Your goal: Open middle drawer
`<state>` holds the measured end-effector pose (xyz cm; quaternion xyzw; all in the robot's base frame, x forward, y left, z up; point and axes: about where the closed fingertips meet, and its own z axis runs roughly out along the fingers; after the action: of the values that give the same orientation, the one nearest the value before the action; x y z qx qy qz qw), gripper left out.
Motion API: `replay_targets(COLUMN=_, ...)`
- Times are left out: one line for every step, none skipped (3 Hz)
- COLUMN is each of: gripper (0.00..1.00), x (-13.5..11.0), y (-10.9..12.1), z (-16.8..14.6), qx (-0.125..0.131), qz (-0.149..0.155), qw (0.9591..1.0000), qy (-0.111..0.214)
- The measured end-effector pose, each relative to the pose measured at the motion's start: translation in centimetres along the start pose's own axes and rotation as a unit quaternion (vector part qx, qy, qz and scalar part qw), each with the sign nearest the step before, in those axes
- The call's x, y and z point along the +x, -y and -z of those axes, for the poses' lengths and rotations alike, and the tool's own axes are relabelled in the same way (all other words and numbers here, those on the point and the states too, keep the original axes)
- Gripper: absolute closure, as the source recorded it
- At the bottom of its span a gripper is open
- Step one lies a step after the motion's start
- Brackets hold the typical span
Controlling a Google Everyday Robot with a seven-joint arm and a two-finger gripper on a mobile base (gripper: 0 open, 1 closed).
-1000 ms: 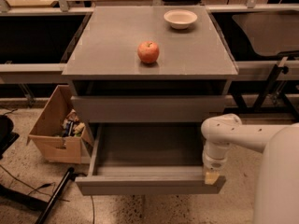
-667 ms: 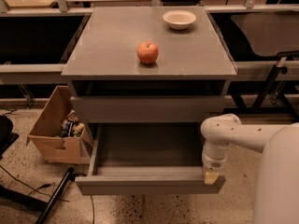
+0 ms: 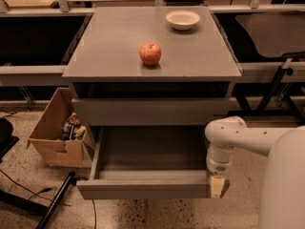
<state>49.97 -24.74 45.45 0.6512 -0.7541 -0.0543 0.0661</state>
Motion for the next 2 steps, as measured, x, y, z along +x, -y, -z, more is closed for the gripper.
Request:
replay_targets(gripper=0.0, x=0.0, y=0.0, z=0.0, qx=0.0, qz=0.0, qw=1.0, qy=0.0)
replay_targets(gripper=0.0, x=0.1, y=-1.0, z=-1.5, qx=-0.021, qz=-0.012, qw=0.9997, qy=0.007)
